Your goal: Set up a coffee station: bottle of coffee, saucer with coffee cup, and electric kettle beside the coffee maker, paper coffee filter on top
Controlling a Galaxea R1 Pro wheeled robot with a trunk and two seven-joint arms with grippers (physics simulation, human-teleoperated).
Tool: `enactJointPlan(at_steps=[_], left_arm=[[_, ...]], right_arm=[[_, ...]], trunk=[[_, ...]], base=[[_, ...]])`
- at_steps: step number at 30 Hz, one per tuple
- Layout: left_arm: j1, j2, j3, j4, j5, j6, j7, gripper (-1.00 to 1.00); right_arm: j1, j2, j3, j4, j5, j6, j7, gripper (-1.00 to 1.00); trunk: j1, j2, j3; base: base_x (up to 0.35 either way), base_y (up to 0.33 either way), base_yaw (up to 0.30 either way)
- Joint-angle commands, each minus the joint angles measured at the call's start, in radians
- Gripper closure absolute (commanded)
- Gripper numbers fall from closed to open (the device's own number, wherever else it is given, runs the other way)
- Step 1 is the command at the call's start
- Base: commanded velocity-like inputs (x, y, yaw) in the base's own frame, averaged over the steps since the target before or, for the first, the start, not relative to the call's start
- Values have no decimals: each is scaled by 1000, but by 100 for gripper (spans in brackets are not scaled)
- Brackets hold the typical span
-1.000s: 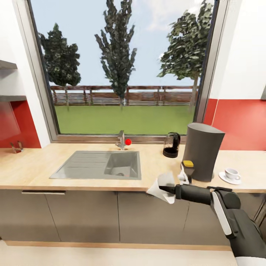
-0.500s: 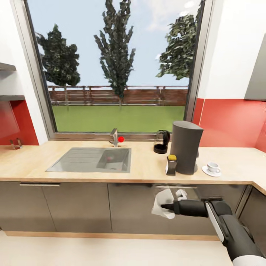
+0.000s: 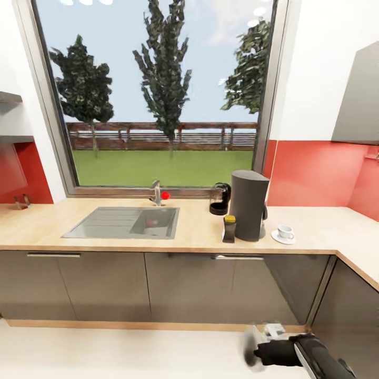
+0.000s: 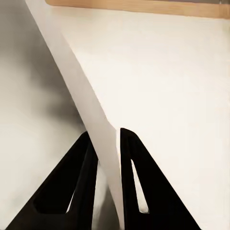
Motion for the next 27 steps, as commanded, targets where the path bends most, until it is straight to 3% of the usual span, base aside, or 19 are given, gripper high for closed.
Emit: enactJointPlan(at_steps=[1,3,6,7,9,10,11,12,13,17,18,20,26,27], left_arm=[[0,0,5,-1,10,1,-10,-100],[0,1,5,-2,4,-4,-10,-100],[0,2,4,-34,0,-5,-8,-100],[0,2,4,-68,-2,0,-4,-100],[0,4,3,-93,-13,4,1,-100],[0,4,3,-109,-32,10,10,-100],[0,2,3,-130,-78,37,42,-100],[0,-3,4,-148,-166,101,107,-100],[0,-4,4,-151,-179,110,116,-100],[0,-6,4,-147,-202,125,131,-100],[0,-6,4,-114,-209,113,132,-100],[0,-6,3,-82,-211,71,132,-100],[0,-1,2,-83,-207,41,123,-100],[0,-3,2,-81,-208,41,122,-100]], right_arm=[[-1,1,-7,79,3,-37,-97,100],[-1,0,-8,191,-13,-123,-209,100],[-1,-13,-6,348,-23,-237,-262,100],[0,-37,-4,465,-26,-339,-282,100],[13,-52,-4,535,-27,-449,-304,100],[20,-60,-4,551,-28,-483,-314,100],[30,-71,-3,565,-28,-518,-326,100],[57,-81,-3,576,-29,-551,-335,100],[70,-82,-3,578,-29,-562,-337,100],[138,-90,-3,580,-29,-622,-345,100],[191,-99,-3,580,-28,-683,-352,100],[220,-100,-3,580,-27,-717,-354,100],[200,-70,2,578,-24,-735,-375,100],[200,-75,3,578,-29,-741,-369,100]], trunk=[[0,-2,-2],[0,-2,-2],[0,-2,-2],[-3,5,1],[-11,19,8],[-15,26,11],[-19,33,14],[-23,40,17],[-26,47,20],[-42,75,33],[-46,82,36],[-53,96,42],[-57,103,45],[-57,103,45]], base=[[-21,-24,0],[-9,-10,0],[-3,-3,0],[0,0,0],[0,0,0],[0,0,0],[0,0,0],[0,0,0],[0,0,0],[0,0,0],[0,0,0],[0,0,0],[0,0,0],[0,0,0]])
